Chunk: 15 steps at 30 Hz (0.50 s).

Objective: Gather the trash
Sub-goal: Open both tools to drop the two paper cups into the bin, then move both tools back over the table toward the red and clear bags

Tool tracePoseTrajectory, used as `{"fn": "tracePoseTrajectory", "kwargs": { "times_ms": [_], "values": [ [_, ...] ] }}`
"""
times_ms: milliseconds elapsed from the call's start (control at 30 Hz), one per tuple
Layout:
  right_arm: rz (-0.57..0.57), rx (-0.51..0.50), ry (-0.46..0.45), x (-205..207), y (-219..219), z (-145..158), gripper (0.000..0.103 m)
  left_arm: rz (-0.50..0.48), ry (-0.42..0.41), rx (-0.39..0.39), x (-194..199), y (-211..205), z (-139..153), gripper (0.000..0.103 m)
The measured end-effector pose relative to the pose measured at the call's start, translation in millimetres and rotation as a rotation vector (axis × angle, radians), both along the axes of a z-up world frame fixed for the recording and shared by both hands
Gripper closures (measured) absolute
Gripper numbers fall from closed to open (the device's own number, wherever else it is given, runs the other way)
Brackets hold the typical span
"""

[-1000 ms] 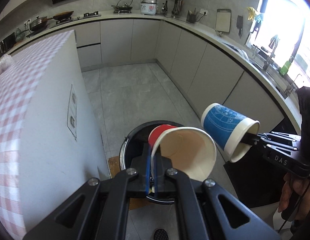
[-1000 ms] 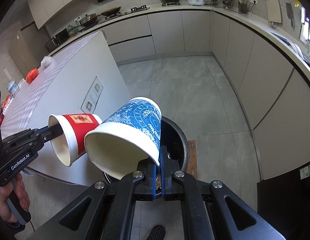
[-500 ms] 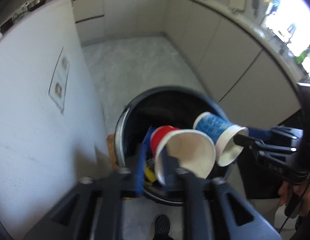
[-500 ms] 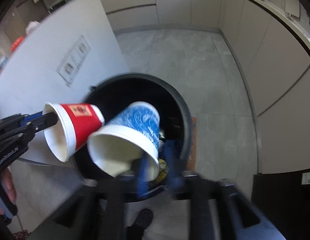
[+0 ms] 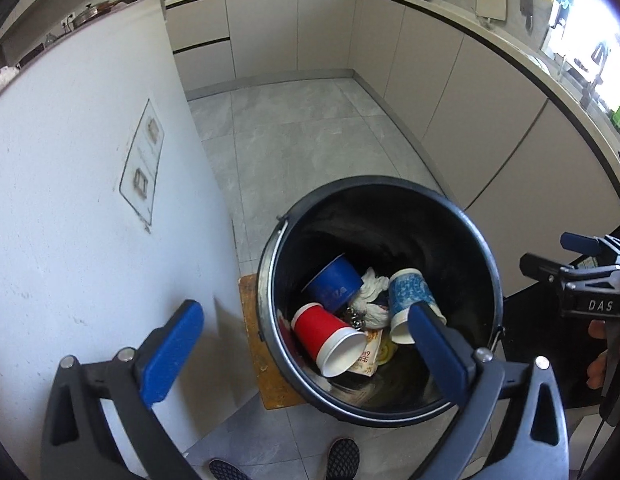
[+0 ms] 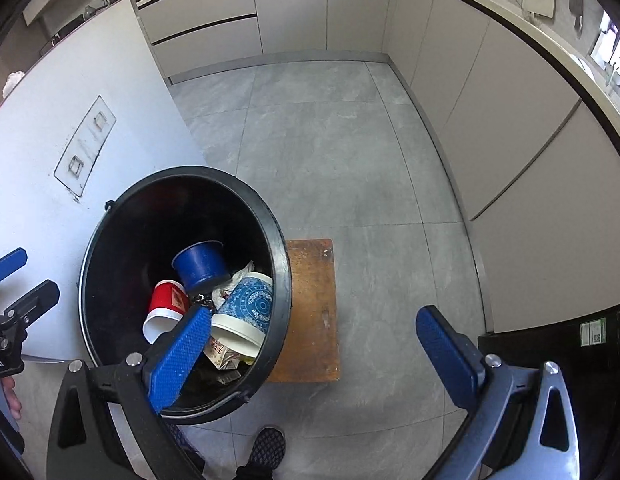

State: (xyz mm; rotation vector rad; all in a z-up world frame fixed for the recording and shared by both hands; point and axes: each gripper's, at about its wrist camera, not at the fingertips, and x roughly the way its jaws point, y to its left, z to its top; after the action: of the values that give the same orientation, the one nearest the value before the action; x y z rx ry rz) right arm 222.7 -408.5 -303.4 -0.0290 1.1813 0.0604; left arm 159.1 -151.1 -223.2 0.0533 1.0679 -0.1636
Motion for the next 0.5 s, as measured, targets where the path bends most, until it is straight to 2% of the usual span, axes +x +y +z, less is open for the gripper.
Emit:
{"fn": "tracePoseTrajectory", "kwargs": {
  "times_ms": [233,500],
  "values": [
    [-0.011,0.003,-0.037,-5,-2,20,0.000,-0.002,-0.043,-0.006,5,3,22,0.001],
    [-0.033,-0.008,-0.108,-9,5,62,0.000,-0.003,-0.112,-0.036,2,8,57,0.001]
  ]
}}
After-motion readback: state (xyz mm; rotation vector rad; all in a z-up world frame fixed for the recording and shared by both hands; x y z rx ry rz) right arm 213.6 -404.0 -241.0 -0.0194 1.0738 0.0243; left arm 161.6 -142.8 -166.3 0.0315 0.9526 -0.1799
